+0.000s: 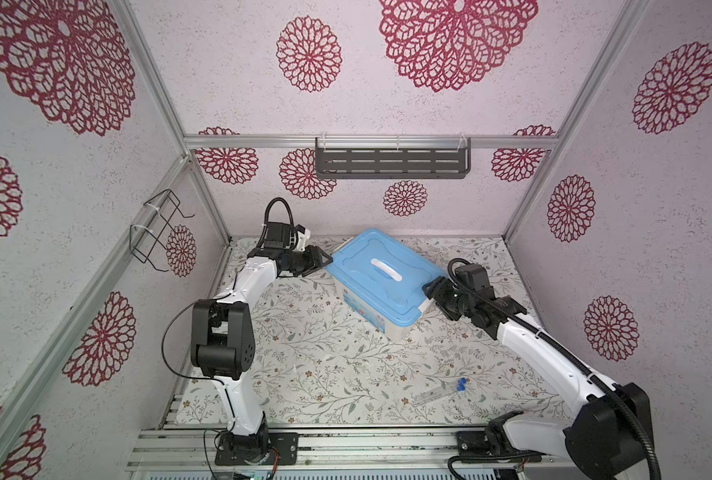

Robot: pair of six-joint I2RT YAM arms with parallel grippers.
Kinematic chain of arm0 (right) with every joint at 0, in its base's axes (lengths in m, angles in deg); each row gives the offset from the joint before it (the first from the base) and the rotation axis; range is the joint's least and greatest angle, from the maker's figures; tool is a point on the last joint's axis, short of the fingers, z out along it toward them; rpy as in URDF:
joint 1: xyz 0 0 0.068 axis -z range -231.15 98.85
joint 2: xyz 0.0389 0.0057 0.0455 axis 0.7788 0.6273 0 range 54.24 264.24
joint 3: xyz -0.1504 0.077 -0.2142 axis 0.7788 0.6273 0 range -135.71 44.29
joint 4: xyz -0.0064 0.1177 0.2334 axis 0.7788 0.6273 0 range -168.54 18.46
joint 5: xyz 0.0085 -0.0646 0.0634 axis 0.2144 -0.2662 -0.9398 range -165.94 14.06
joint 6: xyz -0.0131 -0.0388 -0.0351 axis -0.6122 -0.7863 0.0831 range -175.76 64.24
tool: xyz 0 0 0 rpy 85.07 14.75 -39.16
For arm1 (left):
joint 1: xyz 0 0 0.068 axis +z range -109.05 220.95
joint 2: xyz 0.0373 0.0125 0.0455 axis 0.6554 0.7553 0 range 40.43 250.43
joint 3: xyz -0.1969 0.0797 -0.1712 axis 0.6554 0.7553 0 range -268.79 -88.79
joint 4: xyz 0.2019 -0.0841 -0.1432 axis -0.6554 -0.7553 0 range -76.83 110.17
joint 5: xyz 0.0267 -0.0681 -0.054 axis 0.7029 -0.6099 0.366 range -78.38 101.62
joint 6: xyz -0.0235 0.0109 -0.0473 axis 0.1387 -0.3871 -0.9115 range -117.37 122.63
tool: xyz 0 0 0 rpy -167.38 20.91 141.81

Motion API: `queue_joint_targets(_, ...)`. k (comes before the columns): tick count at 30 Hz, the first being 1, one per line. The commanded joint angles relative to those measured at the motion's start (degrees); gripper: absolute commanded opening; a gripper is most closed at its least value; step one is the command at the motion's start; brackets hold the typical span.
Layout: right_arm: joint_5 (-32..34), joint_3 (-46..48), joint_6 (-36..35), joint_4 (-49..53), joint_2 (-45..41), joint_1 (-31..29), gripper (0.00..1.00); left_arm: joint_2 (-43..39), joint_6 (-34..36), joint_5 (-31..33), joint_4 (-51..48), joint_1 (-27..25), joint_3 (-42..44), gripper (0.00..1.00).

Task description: Organize the chemistry lab equipment

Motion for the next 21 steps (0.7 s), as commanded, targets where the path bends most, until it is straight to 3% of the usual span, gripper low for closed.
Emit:
queue_joint_targets(1,-1.32,-0.84,0.63,-2.38,1.80,0.38,0.64,-0.93,1.09,-2.74,1.08,-0.09,1.82,0.43)
queue_joint_targets(6,-0.67,-4.76,-4.23,1.14,6.25,0.58,0.63,-3.25,-0.35,-4.08,2.13,-0.30,7.24,0.34)
queue_joint_targets(12,-3.35,-8.26,-7.58,2.05,9.96,1.23,0.62,-10.42,-0.91,-4.46,-0.70,-0.64,13.31,0.35)
queue_joint_targets(17,-3.51,-11.92,-12.85,4.45,13.93,2.11,0.63,-18.49,-5.37,-2.24,-0.45,-1.88,21.87,0.37)
queue_joint_targets(21,-7.94,-15.91,-16.53,6.15,17.53,2.52,0.64,-24.26,-7.81,-2.06,-2.27,-3.57,26.74,0.43)
